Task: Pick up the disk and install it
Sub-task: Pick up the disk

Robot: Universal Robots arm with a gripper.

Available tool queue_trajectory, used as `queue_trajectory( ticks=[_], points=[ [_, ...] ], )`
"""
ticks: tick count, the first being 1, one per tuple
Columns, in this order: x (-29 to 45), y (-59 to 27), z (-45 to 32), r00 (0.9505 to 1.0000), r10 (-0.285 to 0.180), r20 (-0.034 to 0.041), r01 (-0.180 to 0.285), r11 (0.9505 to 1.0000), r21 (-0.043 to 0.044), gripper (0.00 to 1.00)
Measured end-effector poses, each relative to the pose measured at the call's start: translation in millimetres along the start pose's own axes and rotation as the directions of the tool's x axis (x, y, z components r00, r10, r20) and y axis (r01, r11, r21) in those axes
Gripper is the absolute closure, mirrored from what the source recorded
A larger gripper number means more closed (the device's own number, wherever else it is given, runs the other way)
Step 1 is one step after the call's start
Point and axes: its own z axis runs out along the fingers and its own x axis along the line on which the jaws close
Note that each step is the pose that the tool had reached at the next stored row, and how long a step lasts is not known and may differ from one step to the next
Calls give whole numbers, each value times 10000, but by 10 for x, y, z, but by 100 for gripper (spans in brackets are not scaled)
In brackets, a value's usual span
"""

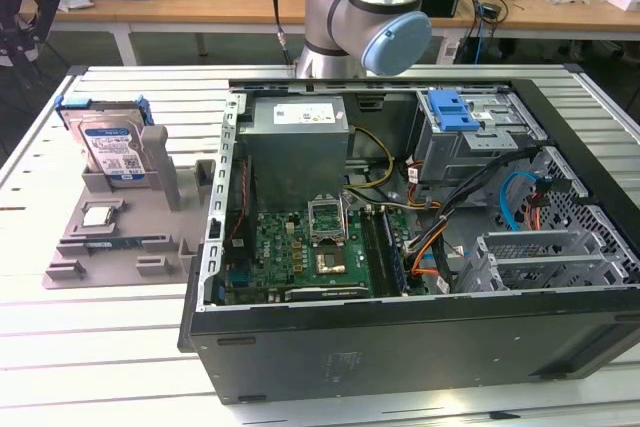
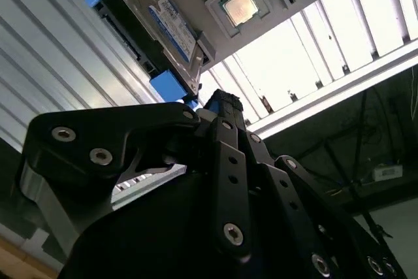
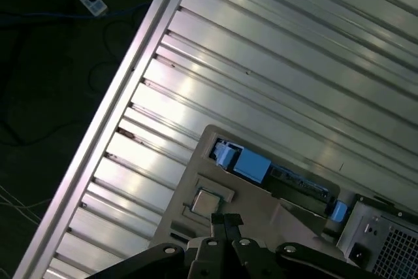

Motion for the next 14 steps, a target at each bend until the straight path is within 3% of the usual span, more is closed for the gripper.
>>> queue_trajectory(
  ticks=[7, 14],
  points=[
    [-1, 0, 0, 9960, -892, -27, 892, 9960, -23, 89],
    [-1, -1, 0, 9872, -1594, -47, 1594, 9872, -42, 89]
  ],
)
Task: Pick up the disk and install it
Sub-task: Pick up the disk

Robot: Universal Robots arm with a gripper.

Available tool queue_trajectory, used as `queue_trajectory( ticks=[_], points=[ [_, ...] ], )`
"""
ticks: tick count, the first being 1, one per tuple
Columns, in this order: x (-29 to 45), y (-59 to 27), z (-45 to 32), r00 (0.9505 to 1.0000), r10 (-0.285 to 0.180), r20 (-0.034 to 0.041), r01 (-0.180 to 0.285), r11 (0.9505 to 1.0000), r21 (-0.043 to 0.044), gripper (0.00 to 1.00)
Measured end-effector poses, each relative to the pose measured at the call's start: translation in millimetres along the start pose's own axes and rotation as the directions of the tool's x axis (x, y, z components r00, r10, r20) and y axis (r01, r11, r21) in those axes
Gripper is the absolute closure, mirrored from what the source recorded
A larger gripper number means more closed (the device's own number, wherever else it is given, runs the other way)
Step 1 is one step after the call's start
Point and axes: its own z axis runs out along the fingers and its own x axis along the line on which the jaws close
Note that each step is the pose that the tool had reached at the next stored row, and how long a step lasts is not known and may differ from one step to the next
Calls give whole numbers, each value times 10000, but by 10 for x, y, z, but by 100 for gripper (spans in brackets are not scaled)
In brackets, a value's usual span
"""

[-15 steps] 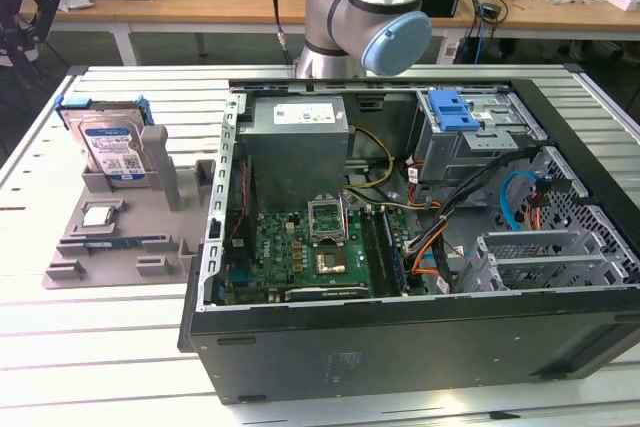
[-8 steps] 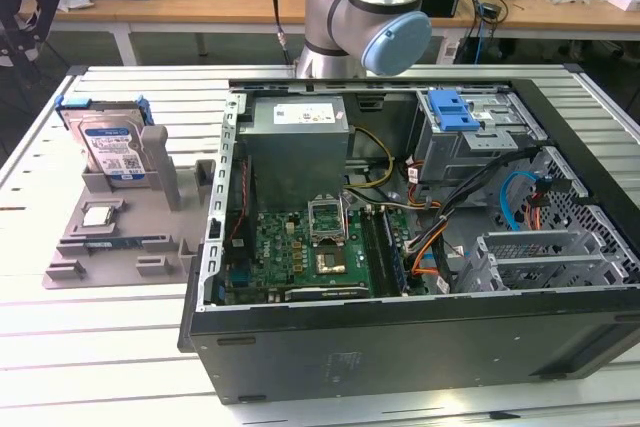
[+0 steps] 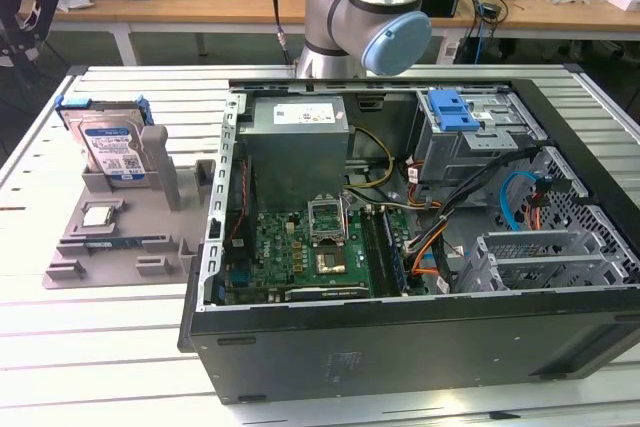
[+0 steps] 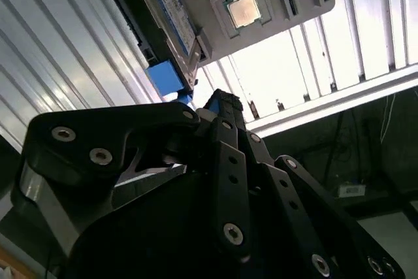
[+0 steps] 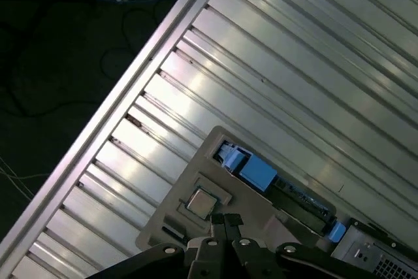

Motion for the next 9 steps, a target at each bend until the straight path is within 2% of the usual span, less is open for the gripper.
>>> queue_trajectory(
  ticks=[9],
  points=[
    [0, 0, 0, 9965, -835, -26, 835, 9965, -22, 89]
  ],
)
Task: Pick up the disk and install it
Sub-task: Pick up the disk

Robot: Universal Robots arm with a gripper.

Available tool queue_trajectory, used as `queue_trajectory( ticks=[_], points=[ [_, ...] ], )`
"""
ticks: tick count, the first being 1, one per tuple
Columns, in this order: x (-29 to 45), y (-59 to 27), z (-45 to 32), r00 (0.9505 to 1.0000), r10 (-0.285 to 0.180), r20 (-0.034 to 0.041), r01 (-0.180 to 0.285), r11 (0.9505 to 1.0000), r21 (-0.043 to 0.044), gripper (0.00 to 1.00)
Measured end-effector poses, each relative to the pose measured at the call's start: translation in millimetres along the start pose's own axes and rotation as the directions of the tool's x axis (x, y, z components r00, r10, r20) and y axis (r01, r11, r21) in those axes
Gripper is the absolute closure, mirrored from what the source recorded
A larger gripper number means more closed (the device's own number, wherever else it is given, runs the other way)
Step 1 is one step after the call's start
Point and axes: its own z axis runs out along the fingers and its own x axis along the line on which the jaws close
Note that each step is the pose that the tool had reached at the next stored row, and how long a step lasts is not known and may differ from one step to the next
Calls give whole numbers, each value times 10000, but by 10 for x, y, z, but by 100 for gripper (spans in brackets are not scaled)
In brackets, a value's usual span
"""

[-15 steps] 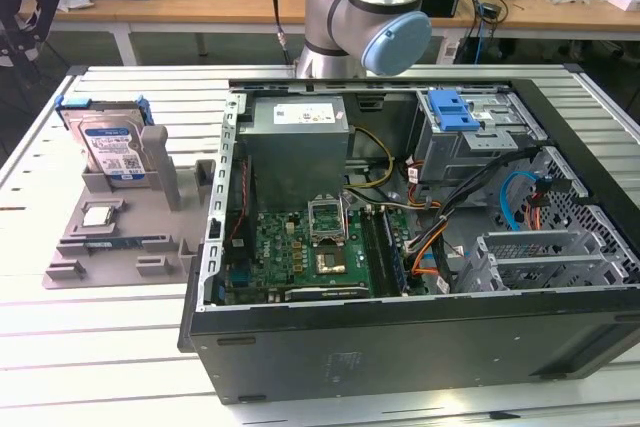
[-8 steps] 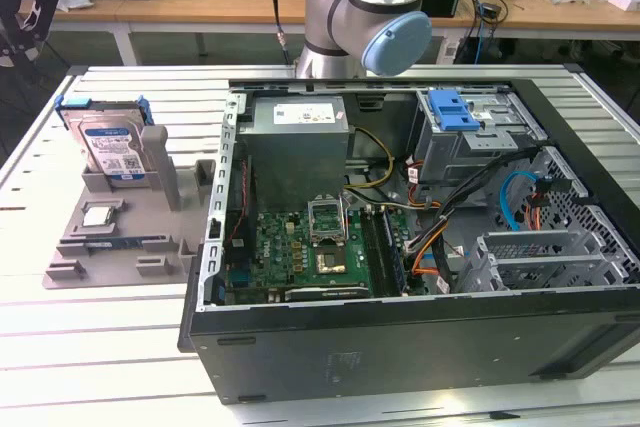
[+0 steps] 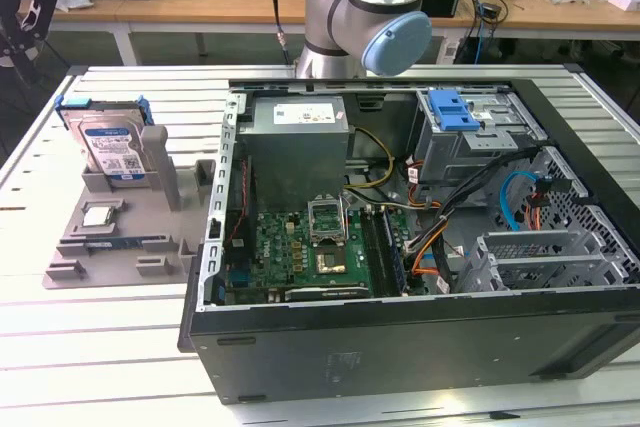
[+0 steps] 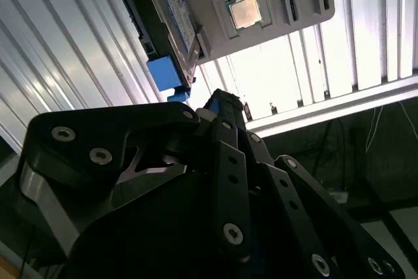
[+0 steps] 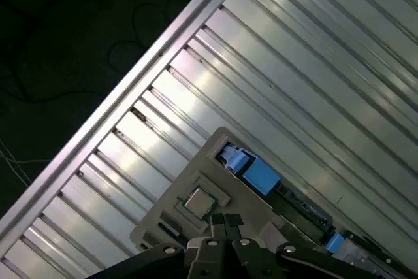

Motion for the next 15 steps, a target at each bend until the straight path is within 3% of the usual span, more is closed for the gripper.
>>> queue_trajectory(
  ticks=[9, 15],
  points=[
    [-1, -1, 0, 9956, -934, -28, 934, 9956, -24, 89],
    [-2, -2, 0, 9868, -1618, -47, 1618, 9868, -43, 89]
  ],
)
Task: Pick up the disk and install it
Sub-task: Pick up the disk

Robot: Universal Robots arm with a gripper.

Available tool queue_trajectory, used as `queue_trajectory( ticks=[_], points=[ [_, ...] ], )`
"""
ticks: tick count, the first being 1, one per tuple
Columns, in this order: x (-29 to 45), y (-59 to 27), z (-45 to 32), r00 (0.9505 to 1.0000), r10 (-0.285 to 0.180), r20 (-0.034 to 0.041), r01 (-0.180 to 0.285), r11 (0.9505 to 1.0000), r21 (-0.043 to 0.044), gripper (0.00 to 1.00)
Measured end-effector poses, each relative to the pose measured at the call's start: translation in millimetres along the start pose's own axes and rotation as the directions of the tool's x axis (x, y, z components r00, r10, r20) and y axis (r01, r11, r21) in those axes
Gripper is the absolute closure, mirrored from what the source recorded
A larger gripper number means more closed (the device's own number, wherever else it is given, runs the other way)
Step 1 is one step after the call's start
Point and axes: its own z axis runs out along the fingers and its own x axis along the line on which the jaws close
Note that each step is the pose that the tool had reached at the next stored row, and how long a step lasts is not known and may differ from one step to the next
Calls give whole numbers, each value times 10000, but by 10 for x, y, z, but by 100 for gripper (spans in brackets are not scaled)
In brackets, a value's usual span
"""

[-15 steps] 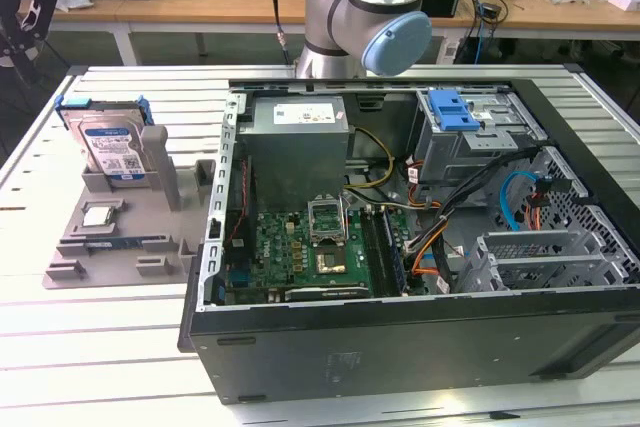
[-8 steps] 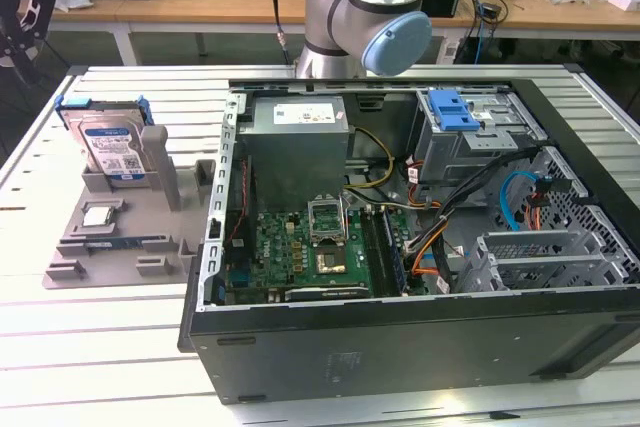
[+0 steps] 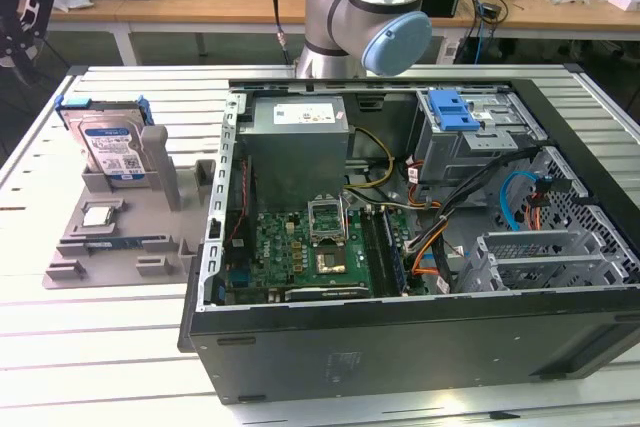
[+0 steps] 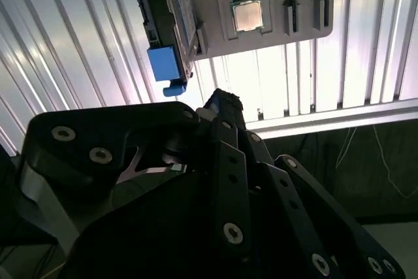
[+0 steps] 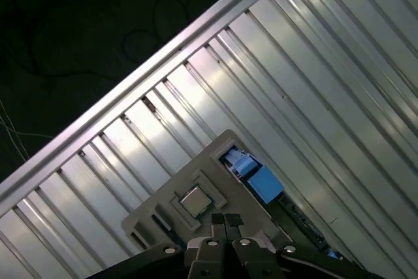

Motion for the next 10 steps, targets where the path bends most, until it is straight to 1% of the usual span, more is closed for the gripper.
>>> queue_trajectory(
  ticks=[2, 4, 6, 9, 10],
  points=[
    [0, 0, 0, 9995, -309, -10, 309, 9995, -7, 89],
    [0, 0, 0, 9976, -689, -21, 689, 9976, -17, 89],
    [0, 0, 0, 9960, -897, -28, 897, 9960, -23, 89],
    [0, 0, 0, 9923, -1242, -38, 1242, 9923, -33, 89],
    [0, 0, 0, 9903, -1387, -42, 1387, 9903, -37, 89]
  ],
)
